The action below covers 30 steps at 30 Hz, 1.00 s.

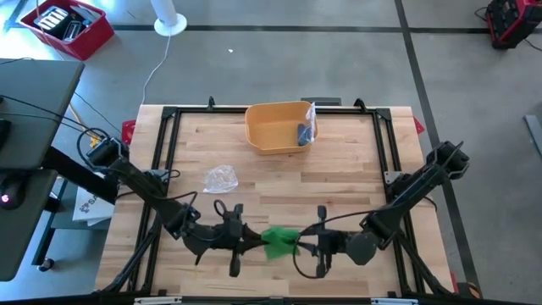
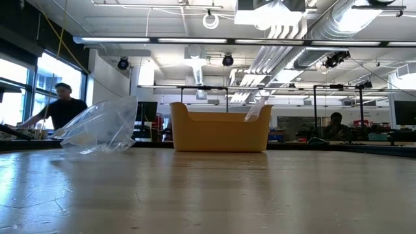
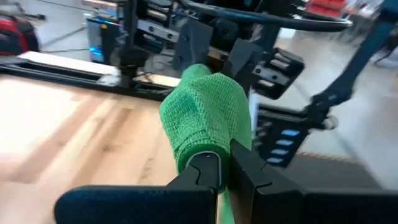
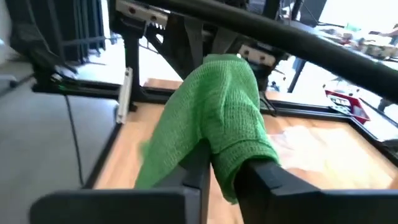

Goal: Roll bandage
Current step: Roll the green bandage

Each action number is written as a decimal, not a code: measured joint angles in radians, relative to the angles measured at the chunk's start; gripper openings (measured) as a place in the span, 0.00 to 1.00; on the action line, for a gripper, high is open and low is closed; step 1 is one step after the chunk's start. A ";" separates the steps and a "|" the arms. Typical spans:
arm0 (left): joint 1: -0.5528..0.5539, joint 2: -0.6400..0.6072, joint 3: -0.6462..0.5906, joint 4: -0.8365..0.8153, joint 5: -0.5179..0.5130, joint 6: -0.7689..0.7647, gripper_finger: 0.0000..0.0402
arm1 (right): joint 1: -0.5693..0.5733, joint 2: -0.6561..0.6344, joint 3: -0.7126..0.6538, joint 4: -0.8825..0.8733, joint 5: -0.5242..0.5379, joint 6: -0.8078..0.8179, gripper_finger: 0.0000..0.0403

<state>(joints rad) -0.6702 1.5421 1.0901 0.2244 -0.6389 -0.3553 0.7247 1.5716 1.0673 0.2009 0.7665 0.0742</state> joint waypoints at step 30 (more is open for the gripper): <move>0.201 0.182 -0.308 0.367 0.366 -0.500 0.02 | 0.142 0.012 -0.002 -0.246 -0.043 0.215 0.46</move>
<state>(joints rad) -0.4695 1.7242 0.7818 0.5918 -0.2734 -0.8553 0.8670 1.5839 1.0653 -0.0453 0.7234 0.2889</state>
